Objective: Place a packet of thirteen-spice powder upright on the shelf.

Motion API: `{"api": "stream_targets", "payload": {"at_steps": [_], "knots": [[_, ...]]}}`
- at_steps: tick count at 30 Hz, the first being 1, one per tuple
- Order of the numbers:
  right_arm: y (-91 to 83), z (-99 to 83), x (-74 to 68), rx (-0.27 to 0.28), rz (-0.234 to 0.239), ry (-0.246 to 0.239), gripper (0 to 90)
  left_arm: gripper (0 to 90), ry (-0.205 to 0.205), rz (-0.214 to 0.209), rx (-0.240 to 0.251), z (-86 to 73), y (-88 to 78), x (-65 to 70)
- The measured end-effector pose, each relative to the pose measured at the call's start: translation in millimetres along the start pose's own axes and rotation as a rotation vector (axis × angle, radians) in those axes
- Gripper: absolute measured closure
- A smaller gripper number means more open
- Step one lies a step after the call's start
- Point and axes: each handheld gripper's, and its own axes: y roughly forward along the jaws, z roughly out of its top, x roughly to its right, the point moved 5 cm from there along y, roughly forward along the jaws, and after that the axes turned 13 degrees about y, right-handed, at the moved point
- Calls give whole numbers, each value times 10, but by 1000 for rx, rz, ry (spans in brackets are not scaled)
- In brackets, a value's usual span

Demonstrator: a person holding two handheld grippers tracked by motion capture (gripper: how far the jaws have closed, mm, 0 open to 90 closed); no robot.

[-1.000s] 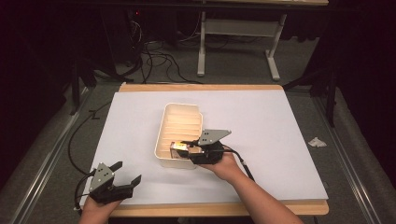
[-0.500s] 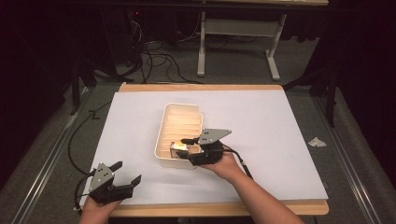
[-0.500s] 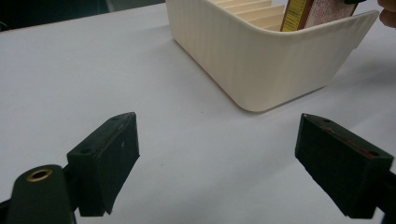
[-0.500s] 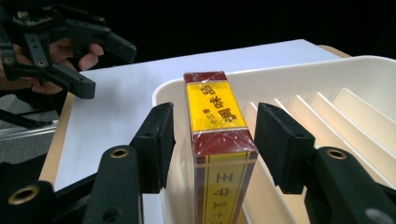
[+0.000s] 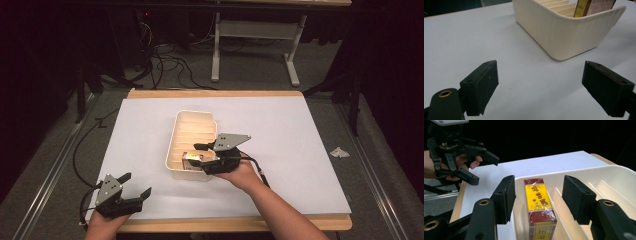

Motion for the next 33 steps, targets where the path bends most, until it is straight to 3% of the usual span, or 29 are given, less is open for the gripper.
{"api": "stream_targets", "payload": {"at_steps": [6,13,28,33], "knots": [[-66,40,4,12,-2,9,438,144,-4,-2,2,-1,9,10],[-173,68,63,17,-38,13,427,144,-1,-2,1,-2,10,9],[-578,46,293,33,-152,31,393,144,-2,-4,-3,-15,20,18],[-816,-49,401,34,-226,56,332,143,-2,-7,-3,-20,29,31]]}}
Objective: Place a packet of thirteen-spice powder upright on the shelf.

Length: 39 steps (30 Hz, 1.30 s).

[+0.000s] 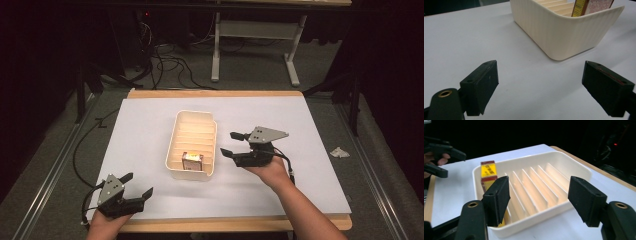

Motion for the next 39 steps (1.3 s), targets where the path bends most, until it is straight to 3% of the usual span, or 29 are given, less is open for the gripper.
{"api": "stream_targets", "payload": {"at_steps": [4,11,12,13,14,15,19,22,26,29,33,35,39], "knots": [[-138,-52,89,10,-40,16,302,144,-5,-3,0,-6,11,11],[-512,-203,281,25,-165,54,228,144,0,-6,-5,-15,18,18],[-512,-203,281,25,-165,54,228,144,2,-6,-5,-16,19,19],[-638,-260,306,32,-215,57,218,144,-1,-6,-4,-16,20,21],[-638,-260,306,32,-215,57,218,143,-1,-6,-4,-16,20,21],[-740,-307,315,41,-245,64,215,143,-5,-6,-1,-15,23,26],[-909,-413,311,50,-287,78,207,144,-5,-8,-3,-17,26,30],[-1072,-590,300,58,-324,114,201,143,0,-12,-8,-25,31,35],[-1198,-741,299,60,-354,121,196,143,0,-16,-13,-38,53,49],[-1303,-868,301,82,-352,145,194,143,6,-24,-21,-55,76,83],[-1221,-984,324,49,-339,129,196,143,18,-25,-27,-70,79,98],[-1094,-1064,375,-1,-319,117,198,144,17,-21,-27,-72,73,99],[-1058,-1058,386,7,-304,129,203,143,17,-20,-29,-78,66,90]]}}
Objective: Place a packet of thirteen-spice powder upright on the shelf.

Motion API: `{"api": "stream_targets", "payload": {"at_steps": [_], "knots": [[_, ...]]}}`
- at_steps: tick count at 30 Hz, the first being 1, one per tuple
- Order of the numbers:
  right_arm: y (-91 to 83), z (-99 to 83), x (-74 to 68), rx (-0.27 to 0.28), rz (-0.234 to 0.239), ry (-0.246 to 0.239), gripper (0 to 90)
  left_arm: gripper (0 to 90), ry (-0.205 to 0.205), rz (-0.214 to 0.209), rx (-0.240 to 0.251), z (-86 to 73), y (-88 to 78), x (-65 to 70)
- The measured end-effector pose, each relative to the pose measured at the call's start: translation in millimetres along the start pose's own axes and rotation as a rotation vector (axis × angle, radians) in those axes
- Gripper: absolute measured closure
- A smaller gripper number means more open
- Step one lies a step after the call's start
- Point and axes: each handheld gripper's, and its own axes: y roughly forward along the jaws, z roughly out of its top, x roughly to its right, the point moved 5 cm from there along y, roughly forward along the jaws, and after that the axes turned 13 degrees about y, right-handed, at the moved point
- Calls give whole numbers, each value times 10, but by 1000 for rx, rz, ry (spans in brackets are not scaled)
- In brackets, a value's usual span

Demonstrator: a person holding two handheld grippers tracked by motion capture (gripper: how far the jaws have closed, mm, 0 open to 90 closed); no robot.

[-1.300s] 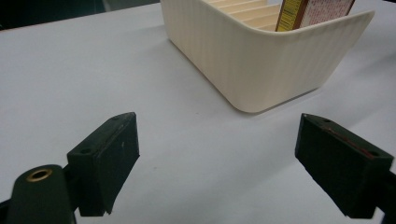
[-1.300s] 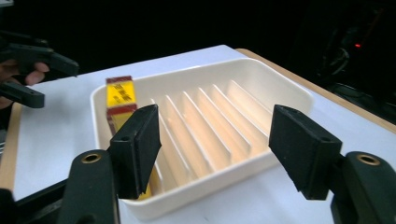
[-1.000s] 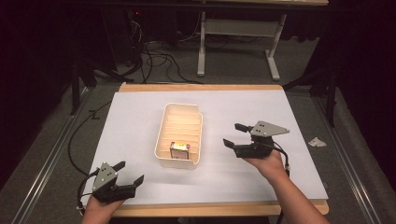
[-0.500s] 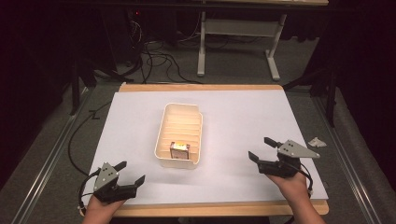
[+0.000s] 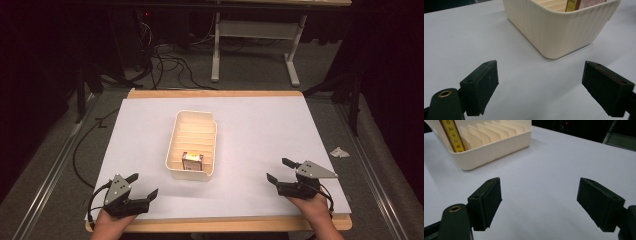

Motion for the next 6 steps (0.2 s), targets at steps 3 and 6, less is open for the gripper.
{"api": "stream_targets", "payload": {"at_steps": [3,6], "knots": [[-11,0,5,5,3,-1,210,144,-3,1,2,7,-5,-12],[-13,-10,26,2,3,6,216,143,-4,-1,6,14,-8,-6]]}}
